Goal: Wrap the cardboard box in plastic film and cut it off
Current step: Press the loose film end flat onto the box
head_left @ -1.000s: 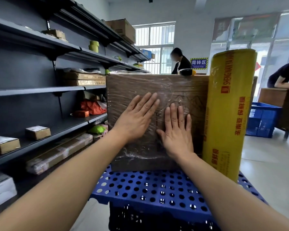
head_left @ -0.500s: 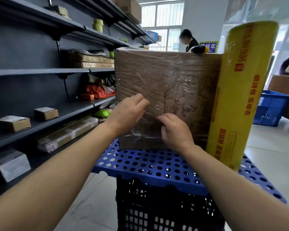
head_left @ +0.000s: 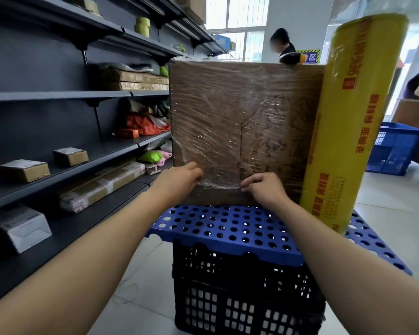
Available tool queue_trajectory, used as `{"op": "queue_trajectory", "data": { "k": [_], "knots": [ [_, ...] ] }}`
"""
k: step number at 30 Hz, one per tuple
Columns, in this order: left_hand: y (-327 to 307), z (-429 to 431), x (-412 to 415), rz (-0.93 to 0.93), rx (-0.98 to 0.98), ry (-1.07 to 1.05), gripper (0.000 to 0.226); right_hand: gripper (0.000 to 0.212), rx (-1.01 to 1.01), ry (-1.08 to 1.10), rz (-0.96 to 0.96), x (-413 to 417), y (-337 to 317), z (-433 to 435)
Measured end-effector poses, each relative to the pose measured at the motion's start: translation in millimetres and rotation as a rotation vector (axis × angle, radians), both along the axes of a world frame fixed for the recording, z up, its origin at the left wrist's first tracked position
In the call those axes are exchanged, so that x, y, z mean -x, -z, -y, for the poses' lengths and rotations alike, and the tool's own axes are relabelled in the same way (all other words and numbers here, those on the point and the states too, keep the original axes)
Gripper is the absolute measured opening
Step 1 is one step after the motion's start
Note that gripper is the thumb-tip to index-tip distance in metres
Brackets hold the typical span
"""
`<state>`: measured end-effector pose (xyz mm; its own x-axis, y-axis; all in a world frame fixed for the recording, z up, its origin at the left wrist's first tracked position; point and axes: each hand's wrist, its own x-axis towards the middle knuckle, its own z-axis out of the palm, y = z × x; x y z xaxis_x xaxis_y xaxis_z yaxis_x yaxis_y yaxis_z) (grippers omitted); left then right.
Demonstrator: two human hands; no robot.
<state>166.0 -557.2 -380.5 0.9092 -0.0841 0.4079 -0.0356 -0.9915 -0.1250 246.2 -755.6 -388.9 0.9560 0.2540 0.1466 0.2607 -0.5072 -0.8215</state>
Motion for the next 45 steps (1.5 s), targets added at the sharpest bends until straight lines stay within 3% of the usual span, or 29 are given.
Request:
{"op": "queue_trajectory", "data": {
  "k": [3,6,10,14,20,24,28,31,36,40,45],
  "knots": [
    [-4.5,1.4,0.5,-0.050,0.030,-0.029,0.020,0.025,0.127,0.082,0.065,4.3,-2.5,-1.6],
    [-9.5,1.5,0.6,-0.074,0.132,-0.030,0.017,0.026,0.104,-0.010,0.097,9.8,-8.9,-11.2],
    [-11.8,-1.5,5.1,-0.132,0.278,-0.039,0.018,0.024,-0.025,-0.165,-0.079,11.0,-13.2,-14.7],
    [-6.6,-7.7,7.2,-0.137,0.339,-0.094,0.013,0.027,0.009,0.036,-0.069,5.3,-0.4,-8.1],
    [-2.0,-14.9,7.3,0.009,0.644,-0.129,0.014,0.018,0.145,0.163,0.077,10.3,-5.7,-9.4],
    [-28.5,-8.3,8.4,0.242,0.756,-0.015,0.010,0.022,-0.031,0.020,0.178,18.7,-24.1,-25.8],
    [-35.7,-11.9,7.4,0.253,0.850,-0.008,0.008,0.028,-0.275,-0.065,-0.014,13.5,-39.3,-26.7],
    [-36.0,-9.5,9.5,0.305,0.732,-0.042,0.008,0.032,-0.322,0.025,-0.084,8.7,-36.3,-19.4],
    [-20.3,13.0,5.7,0.004,0.394,-0.032,0.017,0.033,-0.215,0.067,-0.161,7.3,-12.5,-3.5],
    [-5.3,35.8,-6.1,-0.206,0.344,0.036,0.025,0.032,-0.111,0.042,-0.142,6.8,-5.1,3.9],
    [-5.2,40.3,-14.1,-0.263,0.300,0.004,0.029,0.026,-0.056,0.061,-0.085,9.3,-6.2,0.2]
  ]
}}
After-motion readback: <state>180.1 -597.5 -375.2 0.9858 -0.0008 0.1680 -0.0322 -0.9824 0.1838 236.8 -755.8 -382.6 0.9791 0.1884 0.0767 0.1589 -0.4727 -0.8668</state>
